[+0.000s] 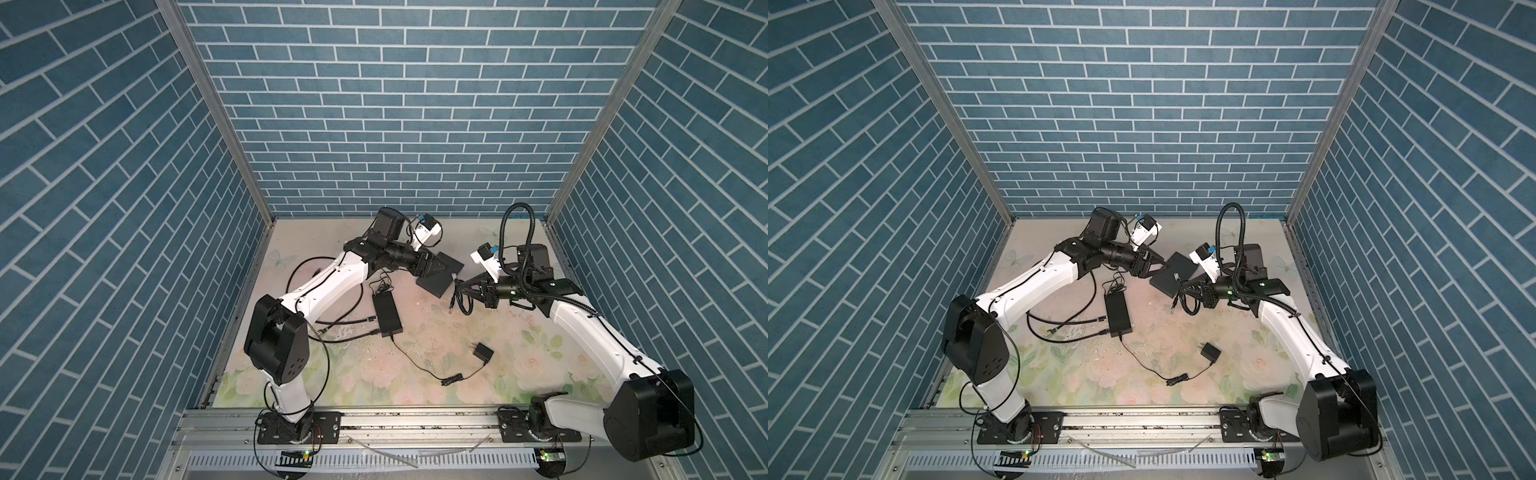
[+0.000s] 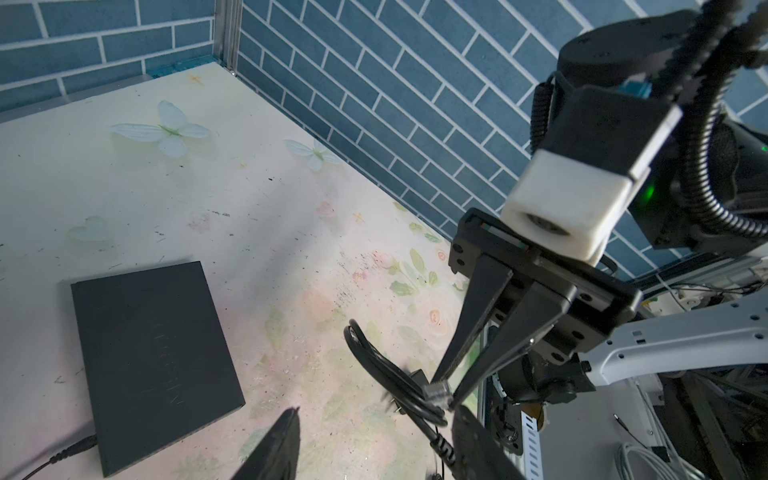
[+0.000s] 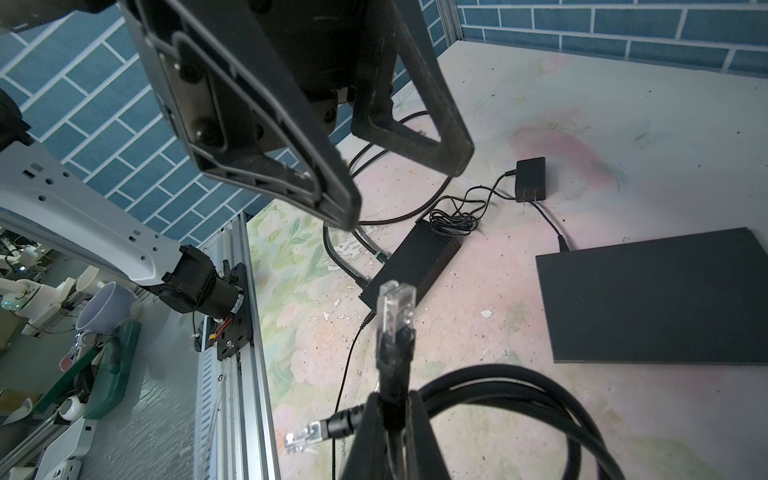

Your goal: Insert the plug into the switch port

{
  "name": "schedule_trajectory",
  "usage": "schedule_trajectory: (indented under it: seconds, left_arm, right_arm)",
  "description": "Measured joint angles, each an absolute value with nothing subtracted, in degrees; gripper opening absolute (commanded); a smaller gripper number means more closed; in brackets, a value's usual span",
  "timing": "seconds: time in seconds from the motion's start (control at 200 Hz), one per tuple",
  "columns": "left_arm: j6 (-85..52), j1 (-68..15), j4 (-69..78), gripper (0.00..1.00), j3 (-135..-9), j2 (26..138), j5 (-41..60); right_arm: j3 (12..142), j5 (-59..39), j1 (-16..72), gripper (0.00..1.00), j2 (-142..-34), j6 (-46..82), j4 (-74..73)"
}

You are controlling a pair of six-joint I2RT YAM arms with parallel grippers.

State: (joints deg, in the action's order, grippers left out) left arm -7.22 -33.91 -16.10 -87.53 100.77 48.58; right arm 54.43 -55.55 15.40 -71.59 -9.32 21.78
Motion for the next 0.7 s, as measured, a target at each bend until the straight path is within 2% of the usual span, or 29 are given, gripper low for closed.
schedule_trajectory:
  seconds: [0.34,0.565,0.7]
  left_arm:
    - [-10.0,-35.3,-12.9,0.56,-87.4,101.3,52.0]
    - [-0.9,-35.1,-14.4,0.56,-87.6,104.0,60.4]
    - [7.3,-34.1,-21.0,0.56,-90.1,106.9,64.4]
  right_arm:
    - [54.4,-56.2,15.7,0.0,-71.7,-9.3,21.8]
    - [54.4,-59.1,15.9,0.0,-72.8,-9.3,21.9]
    - [54.4,-60.7,15.9,0.0,-73.2,-9.4,22.5]
